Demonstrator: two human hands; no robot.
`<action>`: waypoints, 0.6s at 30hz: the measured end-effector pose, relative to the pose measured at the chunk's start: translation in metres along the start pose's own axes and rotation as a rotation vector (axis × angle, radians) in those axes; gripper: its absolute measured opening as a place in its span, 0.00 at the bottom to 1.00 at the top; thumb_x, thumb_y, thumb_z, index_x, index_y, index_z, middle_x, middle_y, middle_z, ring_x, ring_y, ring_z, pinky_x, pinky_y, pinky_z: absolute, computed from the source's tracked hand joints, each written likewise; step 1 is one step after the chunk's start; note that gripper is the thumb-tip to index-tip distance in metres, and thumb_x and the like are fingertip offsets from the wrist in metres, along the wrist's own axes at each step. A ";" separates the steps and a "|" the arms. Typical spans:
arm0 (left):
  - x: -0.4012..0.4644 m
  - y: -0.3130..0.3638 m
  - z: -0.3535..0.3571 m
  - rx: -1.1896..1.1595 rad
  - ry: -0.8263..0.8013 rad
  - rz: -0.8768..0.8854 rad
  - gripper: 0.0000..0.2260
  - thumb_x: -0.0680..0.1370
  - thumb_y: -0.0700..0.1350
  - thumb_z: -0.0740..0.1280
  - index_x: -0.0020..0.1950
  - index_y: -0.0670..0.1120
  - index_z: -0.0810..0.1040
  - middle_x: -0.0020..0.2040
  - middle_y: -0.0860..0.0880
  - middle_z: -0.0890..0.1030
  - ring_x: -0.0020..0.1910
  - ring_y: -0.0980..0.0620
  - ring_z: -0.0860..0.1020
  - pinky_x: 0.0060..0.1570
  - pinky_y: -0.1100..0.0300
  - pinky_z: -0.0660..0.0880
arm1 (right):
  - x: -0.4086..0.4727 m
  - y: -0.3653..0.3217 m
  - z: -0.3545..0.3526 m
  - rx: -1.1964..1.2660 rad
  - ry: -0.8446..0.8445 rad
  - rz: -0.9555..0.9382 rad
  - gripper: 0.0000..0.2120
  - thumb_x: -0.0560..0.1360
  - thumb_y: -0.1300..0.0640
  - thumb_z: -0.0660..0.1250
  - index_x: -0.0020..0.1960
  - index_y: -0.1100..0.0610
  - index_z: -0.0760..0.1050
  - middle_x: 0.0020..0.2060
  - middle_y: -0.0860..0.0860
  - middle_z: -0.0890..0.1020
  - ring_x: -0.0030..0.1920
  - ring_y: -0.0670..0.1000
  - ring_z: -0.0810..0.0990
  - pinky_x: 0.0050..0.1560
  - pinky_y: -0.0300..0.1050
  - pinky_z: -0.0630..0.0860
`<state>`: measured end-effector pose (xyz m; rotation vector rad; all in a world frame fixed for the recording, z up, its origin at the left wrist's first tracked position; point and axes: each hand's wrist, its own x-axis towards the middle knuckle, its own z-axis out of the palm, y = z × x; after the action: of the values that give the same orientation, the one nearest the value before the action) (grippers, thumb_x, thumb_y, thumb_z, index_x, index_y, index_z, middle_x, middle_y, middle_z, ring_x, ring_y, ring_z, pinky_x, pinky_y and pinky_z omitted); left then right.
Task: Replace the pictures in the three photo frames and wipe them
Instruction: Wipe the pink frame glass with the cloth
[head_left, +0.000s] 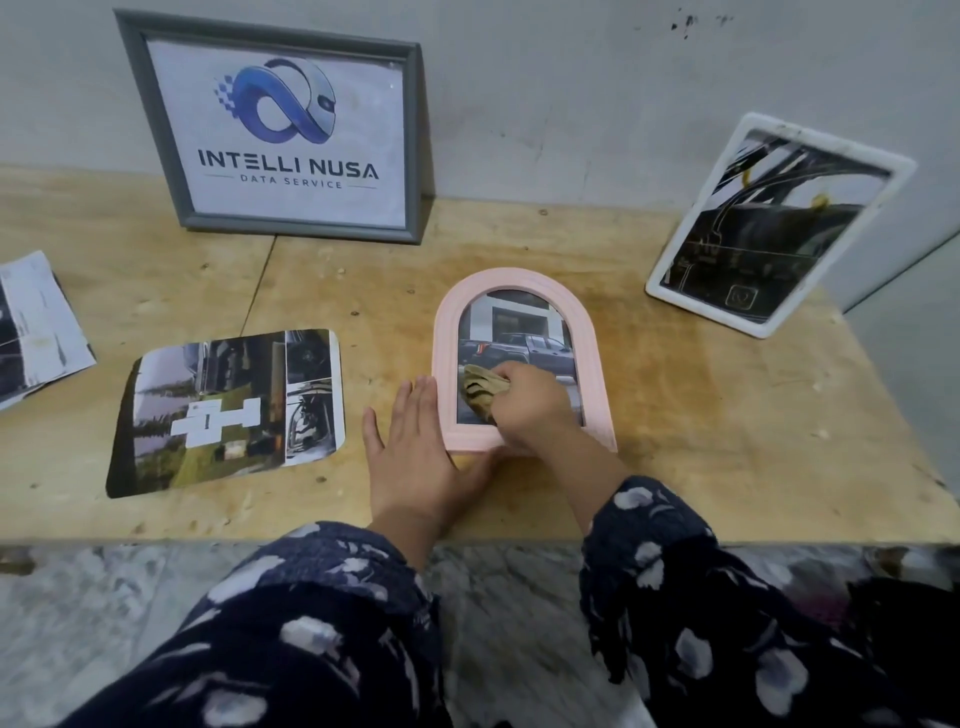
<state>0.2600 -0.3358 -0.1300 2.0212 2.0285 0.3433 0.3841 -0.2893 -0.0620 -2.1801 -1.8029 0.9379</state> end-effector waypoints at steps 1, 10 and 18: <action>0.000 0.000 -0.001 0.000 -0.004 -0.002 0.48 0.68 0.78 0.50 0.79 0.47 0.51 0.79 0.53 0.54 0.78 0.55 0.47 0.74 0.43 0.40 | 0.002 -0.003 -0.002 0.125 -0.041 0.029 0.11 0.78 0.60 0.60 0.58 0.56 0.76 0.48 0.53 0.79 0.49 0.54 0.77 0.51 0.47 0.75; -0.002 0.000 -0.004 0.012 -0.029 0.010 0.50 0.66 0.77 0.47 0.79 0.47 0.47 0.79 0.53 0.51 0.78 0.56 0.45 0.74 0.44 0.38 | 0.018 -0.001 -0.030 0.752 -0.055 0.333 0.13 0.76 0.64 0.54 0.49 0.55 0.76 0.40 0.57 0.78 0.42 0.56 0.76 0.43 0.47 0.73; 0.023 0.009 -0.013 -0.134 0.140 -0.137 0.32 0.75 0.65 0.50 0.72 0.48 0.67 0.64 0.50 0.75 0.61 0.50 0.72 0.60 0.50 0.61 | 0.037 0.029 -0.050 0.779 0.350 0.645 0.10 0.78 0.56 0.59 0.49 0.58 0.78 0.42 0.53 0.80 0.46 0.56 0.80 0.51 0.49 0.78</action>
<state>0.2638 -0.3130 -0.1146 1.8145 2.1488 0.5905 0.4390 -0.2493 -0.0499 -2.1686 -0.4284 1.0309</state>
